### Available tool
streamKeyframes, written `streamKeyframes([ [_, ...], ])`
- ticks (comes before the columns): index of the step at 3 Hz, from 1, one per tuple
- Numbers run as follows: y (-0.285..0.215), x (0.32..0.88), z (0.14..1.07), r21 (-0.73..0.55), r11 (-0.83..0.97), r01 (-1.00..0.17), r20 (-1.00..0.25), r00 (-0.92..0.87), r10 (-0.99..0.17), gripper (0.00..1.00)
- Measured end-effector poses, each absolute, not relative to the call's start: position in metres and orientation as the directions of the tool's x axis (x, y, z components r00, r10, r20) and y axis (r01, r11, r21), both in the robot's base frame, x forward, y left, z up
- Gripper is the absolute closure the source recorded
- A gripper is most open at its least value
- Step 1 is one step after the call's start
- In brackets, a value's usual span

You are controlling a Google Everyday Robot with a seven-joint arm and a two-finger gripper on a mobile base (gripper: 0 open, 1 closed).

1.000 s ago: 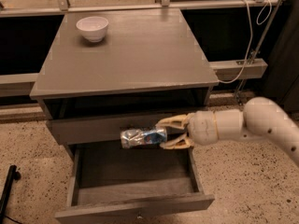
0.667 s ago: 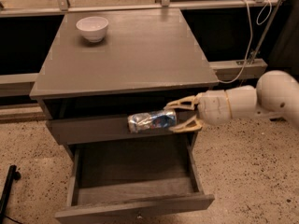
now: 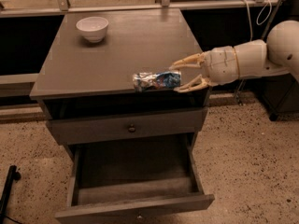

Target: Pick redbull can from middle drawer and place on counter

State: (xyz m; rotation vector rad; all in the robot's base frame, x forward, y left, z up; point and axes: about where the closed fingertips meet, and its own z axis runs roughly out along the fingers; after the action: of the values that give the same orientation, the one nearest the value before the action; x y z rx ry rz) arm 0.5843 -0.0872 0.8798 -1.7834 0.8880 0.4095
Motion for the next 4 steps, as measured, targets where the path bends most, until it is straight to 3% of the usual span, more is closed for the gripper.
streamKeyframes([
  [1,-0.086,0.642,0.868,-0.469,-0.159,-0.869,-0.753,0.487,-0.442,1.0],
  [3,-0.069,0.659,0.868,-0.457,-0.145,-0.878,-0.78,0.473,-0.409,1.0],
  [4,-0.036,0.69,0.867,-0.378,-0.086,-0.922,-0.84,0.38,-0.387,1.0],
])
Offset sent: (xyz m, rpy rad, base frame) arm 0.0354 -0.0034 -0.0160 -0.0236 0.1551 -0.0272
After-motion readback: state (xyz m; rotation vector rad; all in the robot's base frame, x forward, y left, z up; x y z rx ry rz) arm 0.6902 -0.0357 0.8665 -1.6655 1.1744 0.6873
